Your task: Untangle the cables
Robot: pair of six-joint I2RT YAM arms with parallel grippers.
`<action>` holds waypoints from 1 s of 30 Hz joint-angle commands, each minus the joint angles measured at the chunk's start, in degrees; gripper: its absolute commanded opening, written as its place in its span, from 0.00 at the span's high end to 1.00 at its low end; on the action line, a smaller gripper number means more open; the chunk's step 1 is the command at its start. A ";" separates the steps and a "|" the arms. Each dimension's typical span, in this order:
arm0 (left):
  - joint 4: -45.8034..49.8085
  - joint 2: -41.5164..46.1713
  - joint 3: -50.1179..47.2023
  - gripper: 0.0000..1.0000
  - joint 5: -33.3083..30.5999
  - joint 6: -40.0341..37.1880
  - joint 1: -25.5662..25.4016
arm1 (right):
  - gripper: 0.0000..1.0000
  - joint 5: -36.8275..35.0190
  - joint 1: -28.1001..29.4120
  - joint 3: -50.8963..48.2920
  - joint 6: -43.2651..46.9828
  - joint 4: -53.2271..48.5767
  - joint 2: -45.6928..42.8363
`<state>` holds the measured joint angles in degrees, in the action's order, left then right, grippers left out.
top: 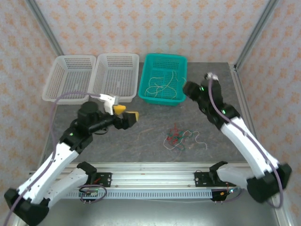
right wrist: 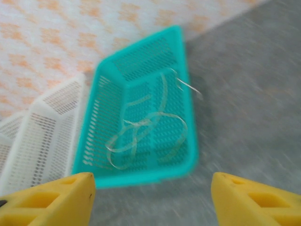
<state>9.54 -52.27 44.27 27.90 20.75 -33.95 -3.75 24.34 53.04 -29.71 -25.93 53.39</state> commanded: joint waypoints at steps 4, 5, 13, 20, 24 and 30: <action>-9.10 -22.08 5.79 0.03 -14.94 5.16 -13.69 | 0.34 -6.98 -0.04 -10.19 -11.95 -23.67 -4.20; -9.18 -25.53 7.40 0.03 -16.23 6.31 -15.22 | 0.34 -5.65 -0.08 -11.63 -13.47 -24.41 -4.25; -11.77 -35.99 8.52 0.18 -21.25 18.28 -17.95 | 0.37 13.45 -0.06 -19.71 -16.32 -14.67 2.57; 0.66 -32.66 6.73 0.54 -25.12 33.82 -21.05 | 0.37 15.14 1.67 -16.02 -11.90 -13.60 4.68; 1.77 -30.69 4.00 0.67 -24.56 47.28 -24.26 | 0.37 18.61 3.24 -15.01 -11.80 -8.65 3.39; -1.11 -34.65 3.72 0.67 -23.17 57.36 -27.73 | 0.36 21.90 3.99 -13.77 -12.04 -3.47 4.67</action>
<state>8.21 -84.40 48.14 5.50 69.76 -60.93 16.16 28.10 37.69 -42.39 -32.67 57.63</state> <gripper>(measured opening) 0.329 0.635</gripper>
